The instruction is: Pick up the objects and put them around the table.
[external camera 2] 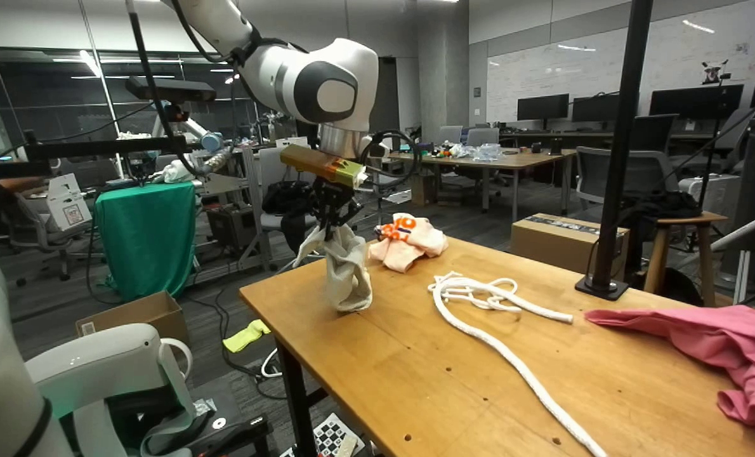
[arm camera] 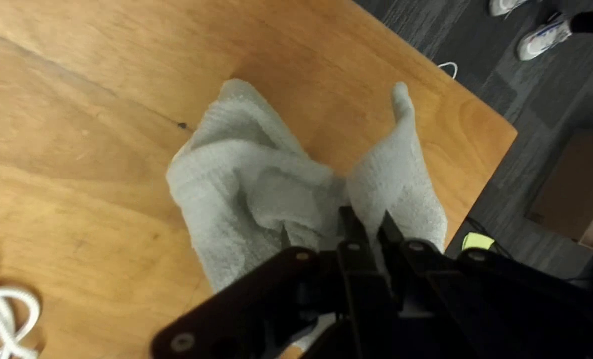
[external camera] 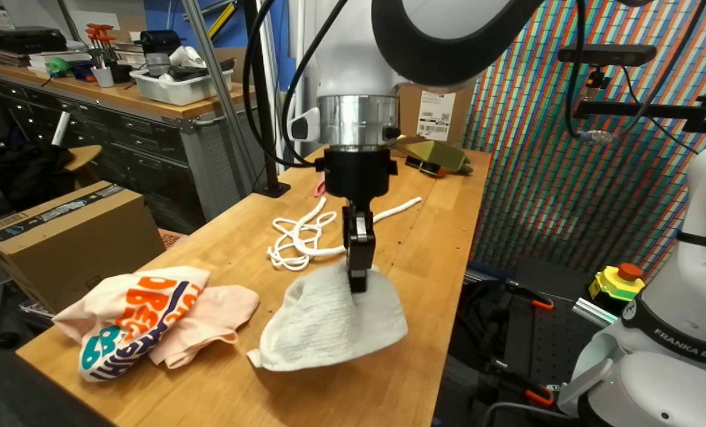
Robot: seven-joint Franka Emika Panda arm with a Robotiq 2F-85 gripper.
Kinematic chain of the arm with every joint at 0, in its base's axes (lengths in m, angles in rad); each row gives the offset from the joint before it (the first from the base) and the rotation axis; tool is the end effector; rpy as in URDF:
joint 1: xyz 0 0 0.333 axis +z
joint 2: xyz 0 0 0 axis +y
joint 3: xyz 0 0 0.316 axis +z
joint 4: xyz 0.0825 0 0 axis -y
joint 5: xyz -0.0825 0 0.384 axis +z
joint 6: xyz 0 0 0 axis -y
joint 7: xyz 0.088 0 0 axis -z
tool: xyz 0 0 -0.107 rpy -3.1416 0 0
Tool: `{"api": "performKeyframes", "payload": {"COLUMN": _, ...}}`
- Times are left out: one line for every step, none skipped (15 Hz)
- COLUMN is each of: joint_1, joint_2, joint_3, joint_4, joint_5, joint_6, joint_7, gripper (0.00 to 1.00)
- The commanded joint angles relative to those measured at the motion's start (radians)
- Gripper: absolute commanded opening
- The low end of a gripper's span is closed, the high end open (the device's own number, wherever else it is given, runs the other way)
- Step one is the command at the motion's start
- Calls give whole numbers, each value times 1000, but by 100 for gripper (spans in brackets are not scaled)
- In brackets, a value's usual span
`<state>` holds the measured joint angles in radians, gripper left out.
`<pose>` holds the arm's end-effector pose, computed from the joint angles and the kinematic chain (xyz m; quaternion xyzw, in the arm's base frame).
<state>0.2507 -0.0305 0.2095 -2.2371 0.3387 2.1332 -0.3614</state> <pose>0.4524 0.2407 0.3781 -0.9415 -0.3062 0.0429 0.1341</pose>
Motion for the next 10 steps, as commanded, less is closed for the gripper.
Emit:
{"api": "performKeyframes", "payload": {"joint_1": 5, "joint_2": 48, "joint_3": 16, "joint_4": 38, "joint_5": 93, "joint_6": -131, "joint_7": -46, "gripper": 7}}
{"api": "performKeyframes", "payload": {"joint_1": 4, "joint_2": 60, "joint_3": 21, "joint_4": 40, "joint_5": 113, "joint_6": -155, "joint_7": -49, "gripper": 7}}
{"api": "performKeyframes", "payload": {"joint_1": 4, "joint_2": 67, "joint_3": 27, "joint_4": 41, "joint_5": 134, "joint_6": -172, "joint_7": -51, "gripper": 7}}
{"api": "performKeyframes", "payload": {"joint_1": 3, "joint_2": 73, "joint_3": 31, "joint_4": 41, "joint_5": 150, "joint_6": -184, "joint_7": -50, "gripper": 7}}
{"api": "performKeyframes", "payload": {"joint_1": 2, "joint_2": 81, "joint_3": 35, "joint_4": 43, "joint_5": 165, "joint_6": -195, "joint_7": -43, "gripper": 7}}
{"api": "performKeyframes", "payload": {"joint_1": 1, "joint_2": 90, "joint_3": 38, "joint_4": 48, "joint_5": 183, "joint_6": -208, "joint_7": -34, "gripper": 7}}
{"api": "performKeyframes", "payload": {"joint_1": -1, "joint_2": 93, "joint_3": 40, "joint_4": 49, "joint_5": 201, "joint_6": -218, "joint_7": -38, "gripper": 7}}
{"api": "performKeyframes", "payload": {"joint_1": -2, "joint_2": 96, "joint_3": 42, "joint_4": 50, "joint_5": 223, "joint_6": -219, "joint_7": -33, "gripper": 7}}
{"api": "performKeyframes", "payload": {"joint_1": -2, "joint_2": 100, "joint_3": 43, "joint_4": 49, "joint_5": 242, "joint_6": -215, "joint_7": -25, "gripper": 7}}
{"api": "performKeyframes", "payload": {"joint_1": -3, "joint_2": 104, "joint_3": 43, "joint_4": 49, "joint_5": 260, "joint_6": -214, "joint_7": -18, "gripper": 7}}
